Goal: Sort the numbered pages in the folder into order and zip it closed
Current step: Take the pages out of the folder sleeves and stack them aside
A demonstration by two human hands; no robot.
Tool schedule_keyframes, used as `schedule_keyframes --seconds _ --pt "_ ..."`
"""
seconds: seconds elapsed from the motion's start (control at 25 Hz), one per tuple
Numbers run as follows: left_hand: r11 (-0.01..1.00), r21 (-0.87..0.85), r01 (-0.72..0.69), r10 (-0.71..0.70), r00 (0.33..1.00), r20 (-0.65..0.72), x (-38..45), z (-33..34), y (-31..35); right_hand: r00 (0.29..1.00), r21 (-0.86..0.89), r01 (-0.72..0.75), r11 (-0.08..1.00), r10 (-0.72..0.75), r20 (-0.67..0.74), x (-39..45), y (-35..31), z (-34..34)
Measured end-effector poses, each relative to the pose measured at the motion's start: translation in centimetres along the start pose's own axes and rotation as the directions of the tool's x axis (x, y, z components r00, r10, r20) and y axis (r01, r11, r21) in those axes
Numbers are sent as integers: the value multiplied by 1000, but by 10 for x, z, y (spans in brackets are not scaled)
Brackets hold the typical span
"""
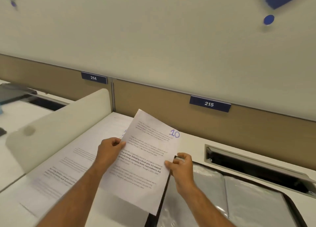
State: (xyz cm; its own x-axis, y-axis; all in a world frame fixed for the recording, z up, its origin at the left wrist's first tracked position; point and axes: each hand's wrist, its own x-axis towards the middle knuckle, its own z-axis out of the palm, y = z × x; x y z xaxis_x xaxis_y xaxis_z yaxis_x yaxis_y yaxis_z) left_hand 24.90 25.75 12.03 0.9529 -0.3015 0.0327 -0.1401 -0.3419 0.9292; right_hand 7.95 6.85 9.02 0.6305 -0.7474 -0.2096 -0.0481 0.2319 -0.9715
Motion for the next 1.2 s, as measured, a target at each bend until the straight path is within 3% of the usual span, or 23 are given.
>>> schedule_keyframes --seconds 0.16,0.44,0.72,1.2 --pt "985 166 52 -34 994 -108 22 -65 -29 998 -130 12 991 -3 65 -10 27 76" --pt "892 418 174 -93 974 -207 54 -164 -96 954 -134 -96 986 130 269 -32 75 173" --pt "829 458 320 -185 930 -317 63 -200 -159 889 -237 -174 956 256 380 -46 115 226" --pt "748 540 387 -255 918 -304 80 -219 -204 845 -340 -175 924 318 430 -48 136 255"
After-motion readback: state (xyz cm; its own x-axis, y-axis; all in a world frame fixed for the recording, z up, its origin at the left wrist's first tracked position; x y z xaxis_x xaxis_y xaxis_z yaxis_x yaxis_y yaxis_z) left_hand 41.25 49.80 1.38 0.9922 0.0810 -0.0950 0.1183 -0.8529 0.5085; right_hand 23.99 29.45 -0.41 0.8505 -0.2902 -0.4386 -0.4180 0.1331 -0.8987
